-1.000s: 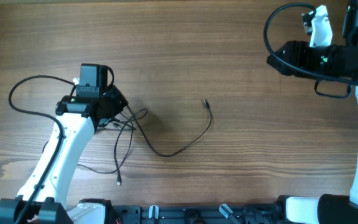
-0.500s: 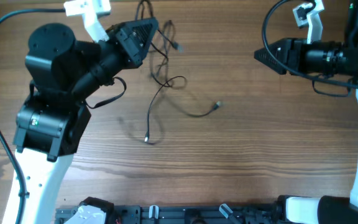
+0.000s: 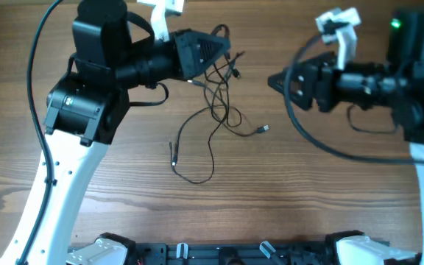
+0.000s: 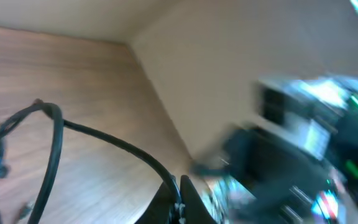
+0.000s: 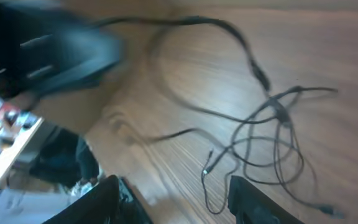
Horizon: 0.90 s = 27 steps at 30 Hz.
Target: Untangle cables
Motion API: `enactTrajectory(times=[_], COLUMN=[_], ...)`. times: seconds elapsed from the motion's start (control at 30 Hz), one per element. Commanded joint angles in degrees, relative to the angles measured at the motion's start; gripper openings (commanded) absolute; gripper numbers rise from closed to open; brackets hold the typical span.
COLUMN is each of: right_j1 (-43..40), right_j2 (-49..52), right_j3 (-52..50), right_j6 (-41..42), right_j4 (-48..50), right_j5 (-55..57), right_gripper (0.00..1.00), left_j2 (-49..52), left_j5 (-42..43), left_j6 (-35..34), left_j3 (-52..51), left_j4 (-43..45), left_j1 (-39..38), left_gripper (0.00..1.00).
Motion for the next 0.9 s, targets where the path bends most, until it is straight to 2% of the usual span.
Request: enactTrajectory(times=[0.0,0.07,0.23,0.5,0.77,0.87], right_j1=[2.2,2.8,2.8,3.5,4.9,4.9], right_j2=[5.2,8.7,15.9,26.3,28.5,28.5], right_j3=[0.5,0.5,0.5,0.5,0.5,0.5], right_j6=[9.0,10.9,15.0,14.7,12.0,15.4], right_j4=[1.1,2.0,3.1,3.1,7.8,9.2], right_j5=[7.3,7.6,9.1,9.1,-0.1,-2.5], right_gripper=[0.58,0.60,0.61,0.61,0.64,0.68], left_j2=[-1.2,-1.2,-1.3,-2.2,-2.4,-2.4], left_j5=[16.9,20.5,21.8,21.7,21.6,21.6], left_j6=[8.4,8.5,8.0,5.9,5.2,5.3], left_j3=[0.9,0.9,0.9,0.9,0.9,0.9], left_j4=[0.5,0.5,0.5,0.6,0.3,0.3], left_j1=[0.2,0.5,2.7,7.3,7.7,7.7], left_gripper=[0.04,0.04,0.04,0.04,0.04,0.04])
